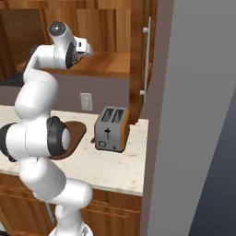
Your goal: Pick the bread, place it on the cutting board, pick the jam, place it on the counter, and close the cabinet.
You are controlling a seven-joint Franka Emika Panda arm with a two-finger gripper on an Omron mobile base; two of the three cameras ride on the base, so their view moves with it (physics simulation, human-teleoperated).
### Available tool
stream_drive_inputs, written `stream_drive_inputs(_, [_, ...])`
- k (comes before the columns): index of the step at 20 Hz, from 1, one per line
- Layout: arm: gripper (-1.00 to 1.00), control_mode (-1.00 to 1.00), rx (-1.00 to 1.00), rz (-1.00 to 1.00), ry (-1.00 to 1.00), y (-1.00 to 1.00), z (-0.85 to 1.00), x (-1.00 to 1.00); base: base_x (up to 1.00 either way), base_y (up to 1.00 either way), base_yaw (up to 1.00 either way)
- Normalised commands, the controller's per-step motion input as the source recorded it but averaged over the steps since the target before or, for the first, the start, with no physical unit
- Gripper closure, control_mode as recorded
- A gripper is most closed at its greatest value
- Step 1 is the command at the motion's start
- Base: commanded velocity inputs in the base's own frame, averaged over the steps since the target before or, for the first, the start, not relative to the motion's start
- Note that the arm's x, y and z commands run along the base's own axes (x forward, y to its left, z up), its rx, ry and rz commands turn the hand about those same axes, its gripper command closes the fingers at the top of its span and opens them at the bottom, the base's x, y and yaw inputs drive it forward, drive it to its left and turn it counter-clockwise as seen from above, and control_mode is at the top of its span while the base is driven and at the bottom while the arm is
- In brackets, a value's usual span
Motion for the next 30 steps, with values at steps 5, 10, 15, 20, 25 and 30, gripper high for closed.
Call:
stream_drive_inputs(5, [1.00,-1.00,0.00,0.00,-0.01,0.00,0.00,-0.23,0.00,0.00,0.00])
stream_drive_inputs(10, [1.00,-1.00,0.00,0.00,-0.01,0.00,0.00,-0.55,0.00,0.00,0.00])
stream_drive_inputs(15, [1.00,-1.00,0.00,0.00,-0.02,0.00,0.00,-0.65,0.00,0.00,0.00])
stream_drive_inputs(20, [1.00,-1.00,0.00,0.00,-0.01,0.00,0.00,-0.70,0.00,0.00,0.00])
stream_drive_inputs(25, [1.00,-1.00,0.00,0.00,0.01,0.00,0.00,-0.56,0.00,0.00,0.00])
stream_drive_inputs(30, [1.00,-1.00,0.00,0.00,0.11,0.00,0.00,-0.53,0.00,0.00,0.00])
